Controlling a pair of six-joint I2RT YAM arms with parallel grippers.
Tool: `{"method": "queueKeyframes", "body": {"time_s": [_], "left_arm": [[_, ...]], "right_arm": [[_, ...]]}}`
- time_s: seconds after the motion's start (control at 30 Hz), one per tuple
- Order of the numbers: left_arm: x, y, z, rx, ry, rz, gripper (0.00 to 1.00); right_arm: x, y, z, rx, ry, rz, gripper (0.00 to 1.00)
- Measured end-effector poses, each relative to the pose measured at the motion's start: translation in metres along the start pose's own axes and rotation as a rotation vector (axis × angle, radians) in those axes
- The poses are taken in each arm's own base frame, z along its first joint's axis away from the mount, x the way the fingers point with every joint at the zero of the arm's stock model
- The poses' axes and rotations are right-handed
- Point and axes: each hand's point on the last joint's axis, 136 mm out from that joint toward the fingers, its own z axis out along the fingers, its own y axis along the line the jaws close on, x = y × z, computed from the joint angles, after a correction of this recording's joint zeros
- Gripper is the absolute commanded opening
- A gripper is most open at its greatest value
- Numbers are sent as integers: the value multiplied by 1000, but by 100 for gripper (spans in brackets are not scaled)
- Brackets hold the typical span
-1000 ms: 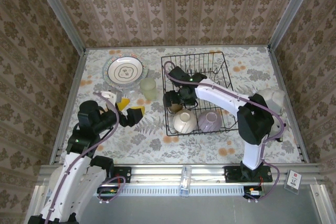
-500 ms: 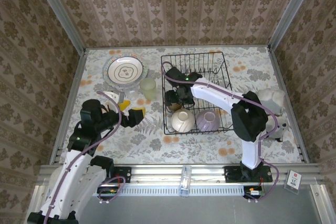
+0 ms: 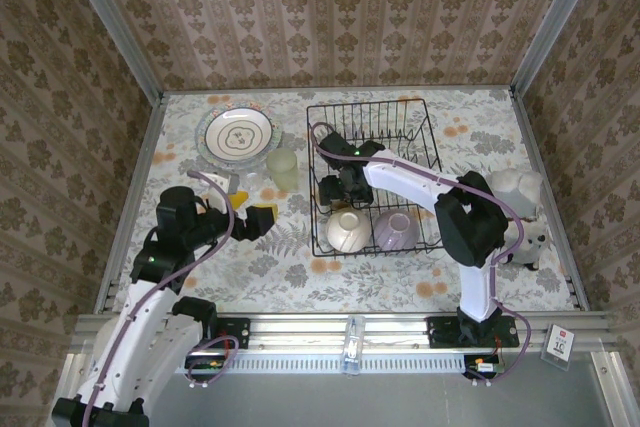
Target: Unload the mixed dishes from the dish rack
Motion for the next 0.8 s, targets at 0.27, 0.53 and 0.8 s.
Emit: {"method": "queueKeyframes", "body": {"time_s": [0.27,0.53,0.8], "left_arm": [[1,1,1,-2,6,-4,100],[1,2,1,-3,7,-5,100],[2,3,2,-6,11,-10,100]], "right_arm": [[-1,1,0,-4,-5,0,80],[-5,2,0,-16,-16,5,82],[-5,1,3,-20,-18,8,82]]}}
